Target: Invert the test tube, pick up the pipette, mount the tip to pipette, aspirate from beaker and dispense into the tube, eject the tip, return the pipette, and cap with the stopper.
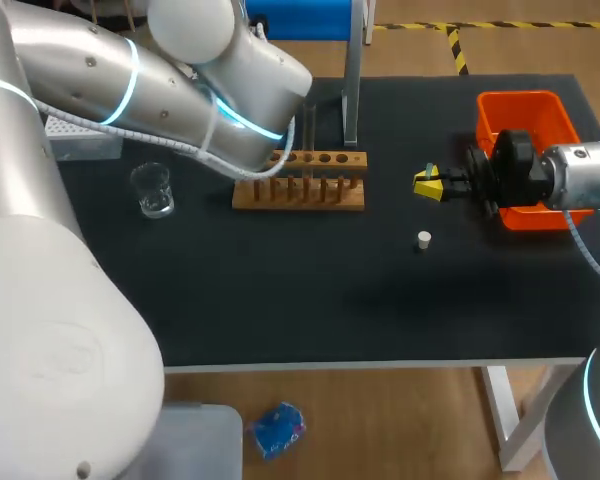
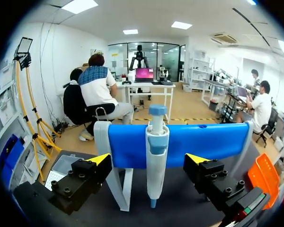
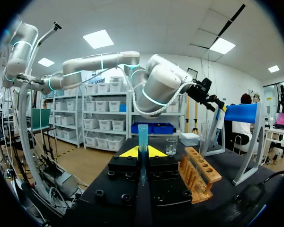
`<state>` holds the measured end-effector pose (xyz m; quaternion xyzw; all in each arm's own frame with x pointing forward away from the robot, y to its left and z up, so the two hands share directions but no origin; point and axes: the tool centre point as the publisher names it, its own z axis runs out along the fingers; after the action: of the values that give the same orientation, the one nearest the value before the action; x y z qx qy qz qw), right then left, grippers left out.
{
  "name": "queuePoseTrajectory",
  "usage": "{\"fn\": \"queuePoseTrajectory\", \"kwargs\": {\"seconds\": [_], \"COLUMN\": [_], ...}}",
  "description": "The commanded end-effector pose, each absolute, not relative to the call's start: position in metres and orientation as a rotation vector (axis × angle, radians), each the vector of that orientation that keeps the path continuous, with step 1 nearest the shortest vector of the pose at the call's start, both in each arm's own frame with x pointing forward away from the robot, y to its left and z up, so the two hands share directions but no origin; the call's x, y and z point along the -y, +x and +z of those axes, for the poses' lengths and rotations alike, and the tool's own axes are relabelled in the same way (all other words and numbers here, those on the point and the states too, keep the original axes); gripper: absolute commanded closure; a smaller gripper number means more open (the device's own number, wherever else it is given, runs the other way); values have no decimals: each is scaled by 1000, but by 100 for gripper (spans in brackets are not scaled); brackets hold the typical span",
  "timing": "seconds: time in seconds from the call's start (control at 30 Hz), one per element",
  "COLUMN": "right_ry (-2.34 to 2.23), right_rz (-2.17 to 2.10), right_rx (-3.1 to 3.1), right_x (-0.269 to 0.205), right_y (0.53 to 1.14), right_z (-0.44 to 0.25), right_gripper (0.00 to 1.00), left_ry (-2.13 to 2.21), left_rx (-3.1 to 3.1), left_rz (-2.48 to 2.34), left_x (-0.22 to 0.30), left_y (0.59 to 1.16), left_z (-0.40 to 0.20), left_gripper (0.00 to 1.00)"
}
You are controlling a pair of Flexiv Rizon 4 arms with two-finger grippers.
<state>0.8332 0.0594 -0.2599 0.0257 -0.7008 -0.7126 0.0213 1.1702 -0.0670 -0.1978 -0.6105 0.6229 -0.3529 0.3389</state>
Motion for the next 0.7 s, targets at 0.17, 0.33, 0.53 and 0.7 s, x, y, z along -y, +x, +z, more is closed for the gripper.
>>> {"fn": "queuePoseTrajectory", "kwargs": {"seconds": [0.17, 0.33, 0.53, 0.7], "right_ry": [80, 80, 80, 80], "right_rz": [-2209, -2209, -2209, -2209], "right_rx": [2173, 2173, 2173, 2173], "right_x": [-59, -59, -59, -59], "right_y": [833, 833, 833, 833], "right_z": [-260, -260, -260, -260], "right_gripper": [100, 100, 100, 100], "left_ry": [-1606, -1610, -1611, -1621], "left_rx": [-1611, -1607, -1600, -1584], "left_rz": [-935, -950, -962, -972], "left_x": [69, 70, 71, 71], "left_y": [1183, 1188, 1189, 1189], "left_z": [-200, -199, -197, -197], "left_gripper": [0, 0, 0, 0]}}
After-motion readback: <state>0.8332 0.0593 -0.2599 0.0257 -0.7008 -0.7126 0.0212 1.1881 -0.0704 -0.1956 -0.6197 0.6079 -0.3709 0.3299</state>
